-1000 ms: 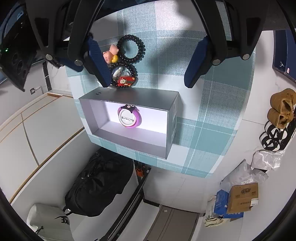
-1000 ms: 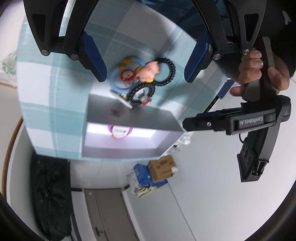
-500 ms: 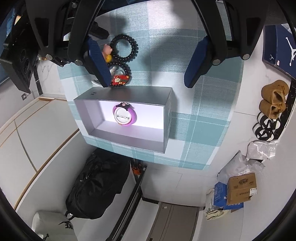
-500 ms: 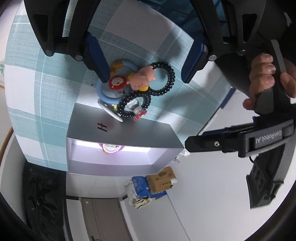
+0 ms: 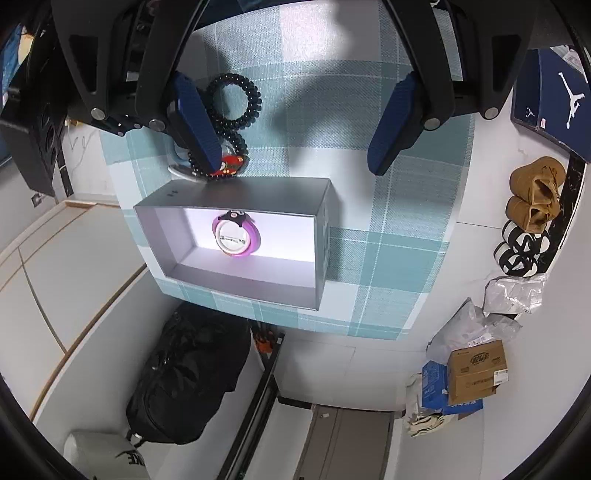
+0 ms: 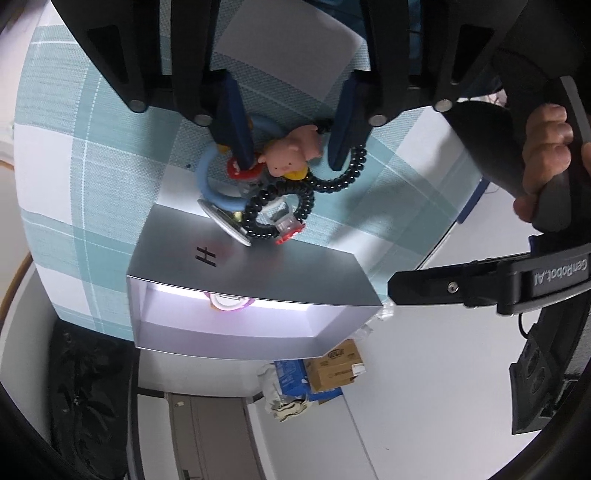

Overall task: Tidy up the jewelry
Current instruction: 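Reach the right gripper to the pink pig figure and grasp it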

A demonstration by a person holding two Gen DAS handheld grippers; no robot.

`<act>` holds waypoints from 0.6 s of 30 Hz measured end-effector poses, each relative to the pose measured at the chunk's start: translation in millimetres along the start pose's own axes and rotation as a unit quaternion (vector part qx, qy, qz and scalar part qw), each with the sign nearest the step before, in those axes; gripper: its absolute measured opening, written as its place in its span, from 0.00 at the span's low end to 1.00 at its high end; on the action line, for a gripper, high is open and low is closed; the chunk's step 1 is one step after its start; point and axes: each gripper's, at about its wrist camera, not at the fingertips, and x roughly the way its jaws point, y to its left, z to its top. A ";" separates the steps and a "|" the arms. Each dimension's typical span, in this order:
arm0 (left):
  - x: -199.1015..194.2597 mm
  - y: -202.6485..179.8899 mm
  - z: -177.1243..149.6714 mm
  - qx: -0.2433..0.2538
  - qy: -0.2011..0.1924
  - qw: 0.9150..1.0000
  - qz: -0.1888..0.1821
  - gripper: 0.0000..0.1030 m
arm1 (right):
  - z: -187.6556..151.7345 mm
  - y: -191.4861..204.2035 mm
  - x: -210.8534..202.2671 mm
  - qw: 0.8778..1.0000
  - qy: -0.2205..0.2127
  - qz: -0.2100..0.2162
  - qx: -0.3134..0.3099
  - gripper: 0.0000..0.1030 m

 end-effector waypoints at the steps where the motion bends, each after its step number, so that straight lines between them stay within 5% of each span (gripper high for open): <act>1: 0.7 -0.7 -0.3 0.003 0.002 1.000 -0.002 0.76 | 0.1 -1.3 0.0 1.000 0.000 0.004 0.003 0.30; 18: 13.6 -12.4 -15.5 0.043 0.041 0.998 0.010 0.75 | -0.5 -7.9 -23.9 0.999 -0.035 0.017 0.012 0.23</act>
